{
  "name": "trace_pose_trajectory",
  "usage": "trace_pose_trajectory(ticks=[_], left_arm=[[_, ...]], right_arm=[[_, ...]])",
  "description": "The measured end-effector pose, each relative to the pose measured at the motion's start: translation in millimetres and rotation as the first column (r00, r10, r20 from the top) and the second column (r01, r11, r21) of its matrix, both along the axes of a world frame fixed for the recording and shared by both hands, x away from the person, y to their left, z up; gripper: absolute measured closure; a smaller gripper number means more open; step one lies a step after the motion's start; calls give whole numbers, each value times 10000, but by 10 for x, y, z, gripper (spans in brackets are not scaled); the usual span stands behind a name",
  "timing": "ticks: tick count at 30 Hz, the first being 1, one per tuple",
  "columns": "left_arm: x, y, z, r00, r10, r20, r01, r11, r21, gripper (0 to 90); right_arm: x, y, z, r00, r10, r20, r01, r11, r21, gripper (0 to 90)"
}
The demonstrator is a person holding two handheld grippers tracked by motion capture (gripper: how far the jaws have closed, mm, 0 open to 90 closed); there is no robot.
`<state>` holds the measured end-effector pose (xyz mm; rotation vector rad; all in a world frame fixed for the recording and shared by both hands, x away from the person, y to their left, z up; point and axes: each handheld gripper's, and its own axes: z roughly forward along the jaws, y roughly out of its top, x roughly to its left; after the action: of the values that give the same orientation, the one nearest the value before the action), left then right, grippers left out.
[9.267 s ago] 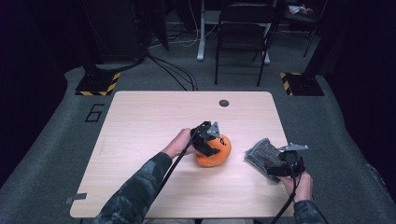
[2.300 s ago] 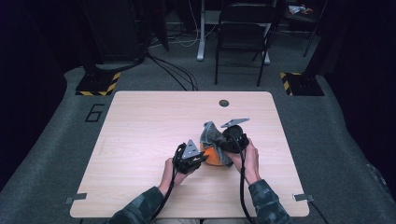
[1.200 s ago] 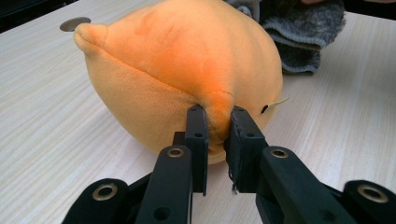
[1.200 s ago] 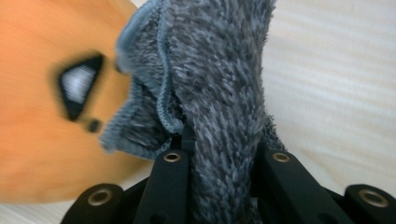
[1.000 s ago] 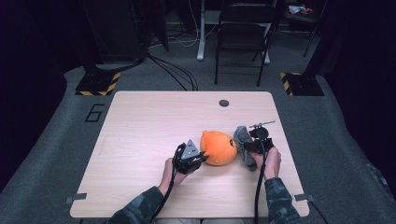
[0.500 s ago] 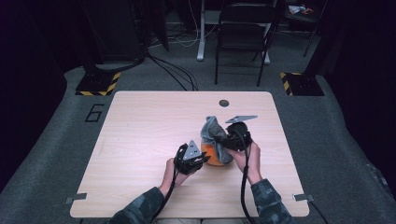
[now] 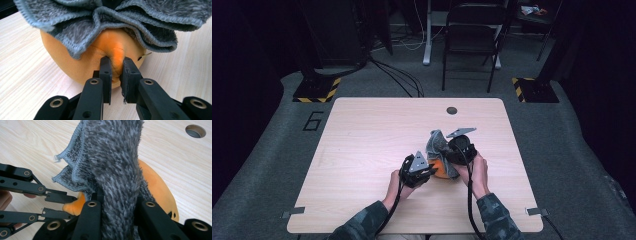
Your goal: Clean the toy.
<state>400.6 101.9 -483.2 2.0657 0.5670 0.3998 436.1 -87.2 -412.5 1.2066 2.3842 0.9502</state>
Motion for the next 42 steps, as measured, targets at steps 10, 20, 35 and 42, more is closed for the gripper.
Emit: trace_pose_trajectory(ticks=[10,20,35,42], left_arm=[[27,32,-15,9998,66,-175,-68,9999,-134,801],[46,57,-24,9996,148,-224,-152,9997,-177,799],[85,101,-32,9991,249,-357,-259,9993,-257,798],[98,137,-36,9978,389,-529,-407,9986,-328,794]], right_arm=[[75,-261,-53,9974,-596,-395,605,9979,238,772],[166,-577,-206,9857,-1449,-865,1477,9887,272,771],[314,-858,-734,9427,-2630,-2052,2493,9642,-905,771],[264,-893,-414,9527,-2801,-1175,2756,9598,-534,771]])
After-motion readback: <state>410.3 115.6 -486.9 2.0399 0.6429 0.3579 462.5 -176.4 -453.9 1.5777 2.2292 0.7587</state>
